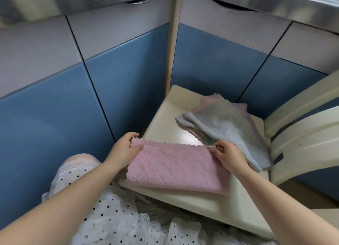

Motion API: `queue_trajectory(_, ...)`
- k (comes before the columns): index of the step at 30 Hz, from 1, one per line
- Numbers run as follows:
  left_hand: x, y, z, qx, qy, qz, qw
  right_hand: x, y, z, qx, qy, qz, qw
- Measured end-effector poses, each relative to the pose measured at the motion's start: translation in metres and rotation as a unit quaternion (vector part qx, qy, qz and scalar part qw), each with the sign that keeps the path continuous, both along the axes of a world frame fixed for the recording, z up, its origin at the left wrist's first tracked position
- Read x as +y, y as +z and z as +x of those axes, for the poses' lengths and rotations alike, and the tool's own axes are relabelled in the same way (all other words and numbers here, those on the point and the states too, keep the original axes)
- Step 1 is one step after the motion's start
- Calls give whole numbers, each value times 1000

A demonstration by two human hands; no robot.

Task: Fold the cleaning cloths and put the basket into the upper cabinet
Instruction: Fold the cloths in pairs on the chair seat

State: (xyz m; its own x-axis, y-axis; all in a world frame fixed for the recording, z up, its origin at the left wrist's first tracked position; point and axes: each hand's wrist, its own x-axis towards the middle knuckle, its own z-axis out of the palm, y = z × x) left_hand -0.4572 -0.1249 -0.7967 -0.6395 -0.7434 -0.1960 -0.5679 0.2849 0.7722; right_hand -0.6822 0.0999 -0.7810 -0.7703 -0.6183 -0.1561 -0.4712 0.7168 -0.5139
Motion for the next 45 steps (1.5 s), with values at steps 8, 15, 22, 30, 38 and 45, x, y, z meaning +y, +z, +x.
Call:
queue_trajectory(8, -6, 0, -2, -15, 19, 60, 998, -2, -4, -4, -8, -31, 5, 999)
queue_trajectory(15, 33, 27, 10, -14, -34, -210, 977, 3, 4, 36, 182, 33, -106, 977)
queue_trajectory(22, 103, 7, -26, -175, -237, -258, 920, -30, -37, 107, 135, 206, 109, 963)
queue_trajectory(30, 83, -21, -2, -228, -236, -303, 895, 14, -36, 73, 147, 192, 169, 955)
queue_trajectory(38, 97, -8, 4, -121, -296, -356, 878, 4, -19, 62, 182, 206, 113, 955)
queue_trajectory(45, 115, -24, 21, -91, -416, -391, 816, -19, -7, 62, 178, 326, 138, 918)
